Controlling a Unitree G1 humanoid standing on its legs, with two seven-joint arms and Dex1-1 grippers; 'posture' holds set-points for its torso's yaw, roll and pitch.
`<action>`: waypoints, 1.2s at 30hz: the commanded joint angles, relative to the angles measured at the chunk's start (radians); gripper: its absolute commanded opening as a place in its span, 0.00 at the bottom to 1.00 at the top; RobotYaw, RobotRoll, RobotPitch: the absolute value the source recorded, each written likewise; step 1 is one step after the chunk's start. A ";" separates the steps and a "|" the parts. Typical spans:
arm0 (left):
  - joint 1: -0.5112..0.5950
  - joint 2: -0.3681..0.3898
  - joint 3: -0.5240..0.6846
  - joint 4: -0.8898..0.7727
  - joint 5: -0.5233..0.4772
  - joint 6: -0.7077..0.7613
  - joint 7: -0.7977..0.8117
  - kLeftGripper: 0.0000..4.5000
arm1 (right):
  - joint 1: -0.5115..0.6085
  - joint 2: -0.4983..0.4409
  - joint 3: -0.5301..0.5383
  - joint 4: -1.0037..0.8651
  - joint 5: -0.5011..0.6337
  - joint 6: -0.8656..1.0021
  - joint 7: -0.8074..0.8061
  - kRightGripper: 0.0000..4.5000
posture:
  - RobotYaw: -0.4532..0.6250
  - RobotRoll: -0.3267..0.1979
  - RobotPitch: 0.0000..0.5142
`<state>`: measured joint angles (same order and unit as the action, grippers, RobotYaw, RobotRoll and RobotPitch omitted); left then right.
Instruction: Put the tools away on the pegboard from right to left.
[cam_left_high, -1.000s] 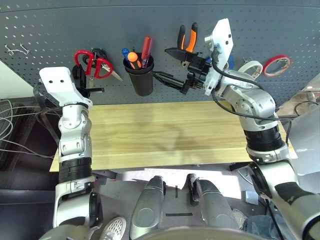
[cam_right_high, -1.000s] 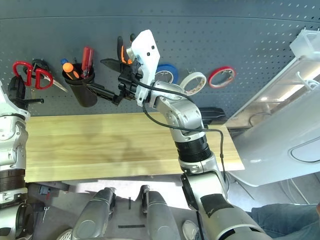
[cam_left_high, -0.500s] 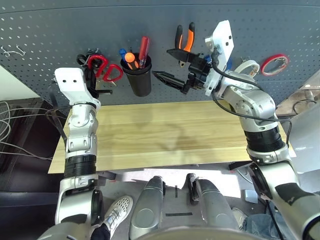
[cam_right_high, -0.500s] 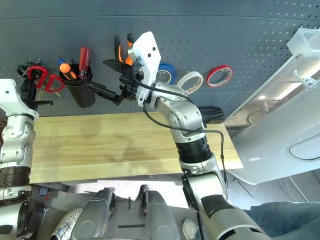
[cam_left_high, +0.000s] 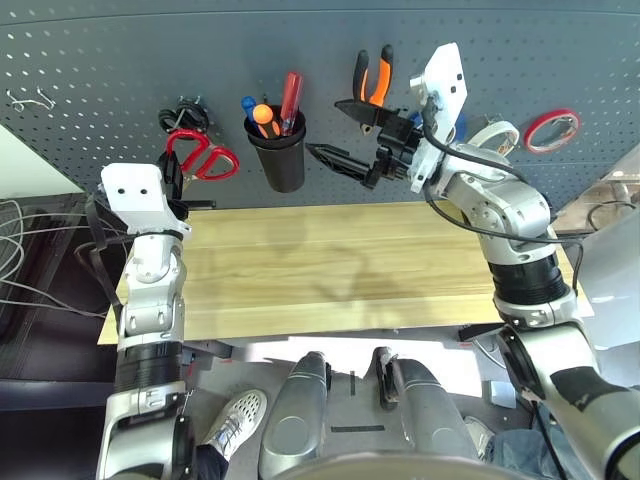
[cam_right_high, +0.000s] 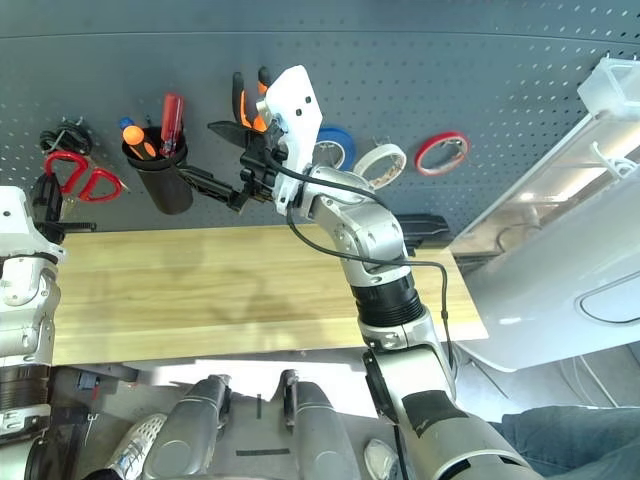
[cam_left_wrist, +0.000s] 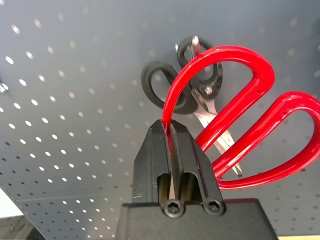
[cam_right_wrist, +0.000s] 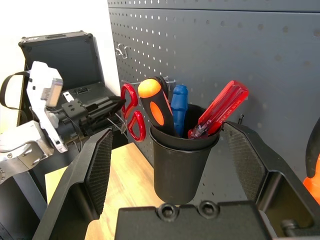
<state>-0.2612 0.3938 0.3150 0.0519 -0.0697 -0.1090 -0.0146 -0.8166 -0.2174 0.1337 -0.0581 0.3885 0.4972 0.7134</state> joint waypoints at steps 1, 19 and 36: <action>0.027 0.008 0.022 -0.063 0.013 -0.036 0.006 0.00 | 0.010 -0.004 0.001 0.008 0.000 -0.003 0.009 1.00 | 0.53 0.62 0.37; -0.067 0.017 0.023 0.035 0.007 0.087 0.006 0.00 | 0.006 -0.001 0.004 0.027 -0.009 -0.015 0.015 1.00 | 0.53 0.62 0.35; -0.007 -0.017 -0.109 0.159 0.010 0.194 -0.144 0.41 | 0.222 -0.024 0.063 0.195 -0.179 -0.162 -0.024 1.00 | 0.52 0.62 0.36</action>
<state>-0.2997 0.3851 0.2335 0.1960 -0.0619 0.0623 -0.1347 -0.6175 -0.2412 0.1773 0.1017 0.2360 0.3664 0.6934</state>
